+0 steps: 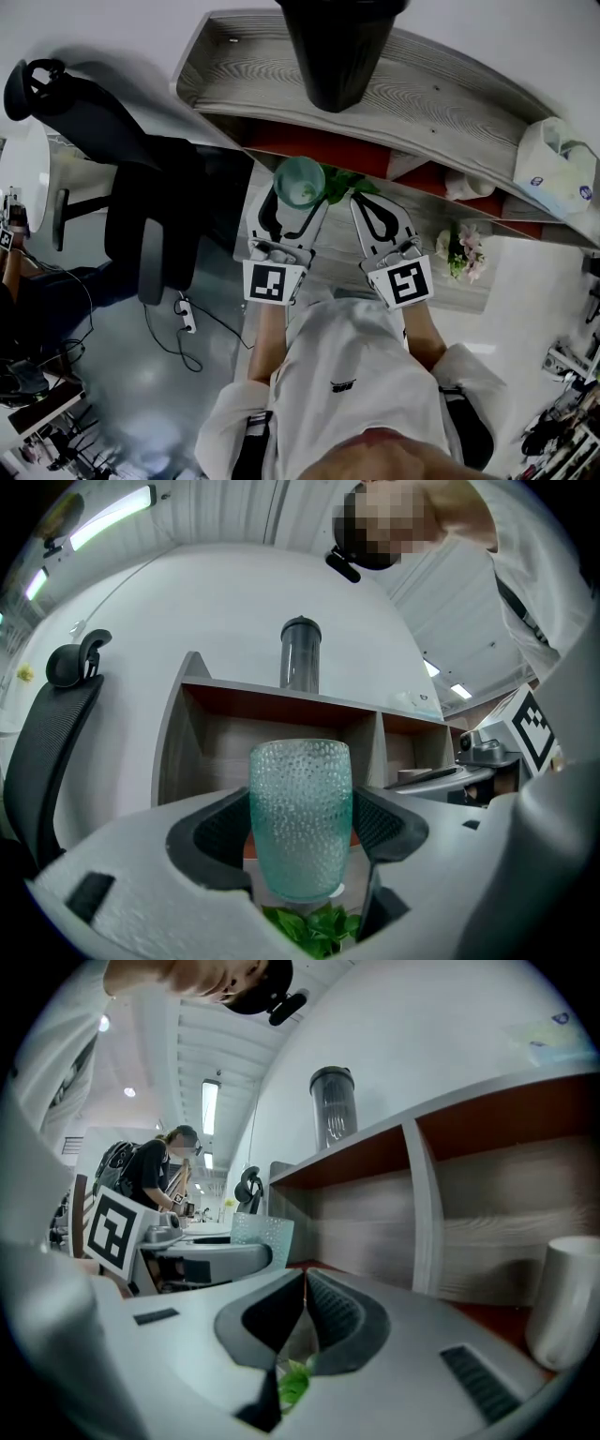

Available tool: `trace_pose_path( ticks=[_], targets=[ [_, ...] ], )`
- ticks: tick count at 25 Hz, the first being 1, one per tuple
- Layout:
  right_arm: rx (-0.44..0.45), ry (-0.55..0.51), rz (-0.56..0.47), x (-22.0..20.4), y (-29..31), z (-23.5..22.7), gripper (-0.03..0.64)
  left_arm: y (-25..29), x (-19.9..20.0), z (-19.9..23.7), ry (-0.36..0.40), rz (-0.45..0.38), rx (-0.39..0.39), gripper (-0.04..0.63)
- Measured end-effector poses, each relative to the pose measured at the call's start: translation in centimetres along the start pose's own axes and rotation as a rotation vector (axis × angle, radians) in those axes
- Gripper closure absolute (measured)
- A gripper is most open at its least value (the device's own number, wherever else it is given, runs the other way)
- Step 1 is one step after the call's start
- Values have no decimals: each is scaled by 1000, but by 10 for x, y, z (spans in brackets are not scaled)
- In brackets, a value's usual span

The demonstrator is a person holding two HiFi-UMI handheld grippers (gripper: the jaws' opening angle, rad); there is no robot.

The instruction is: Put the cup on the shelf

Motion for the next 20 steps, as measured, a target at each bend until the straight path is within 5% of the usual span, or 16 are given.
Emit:
trace_pose_path(
  ticks=[20],
  targets=[
    [-15, 7, 19, -12, 19, -13, 586, 40, -18, 17, -22, -1, -8, 237]
  ],
)
Point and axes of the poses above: the fingertips, and each gripper's own axes: y forward along the fingers, z to its left, x out of its top, the point moved 6 cm from there along -y, backward along the fingers, and after that the axes turned 11 degrees about -y, right-handed, at the moved point
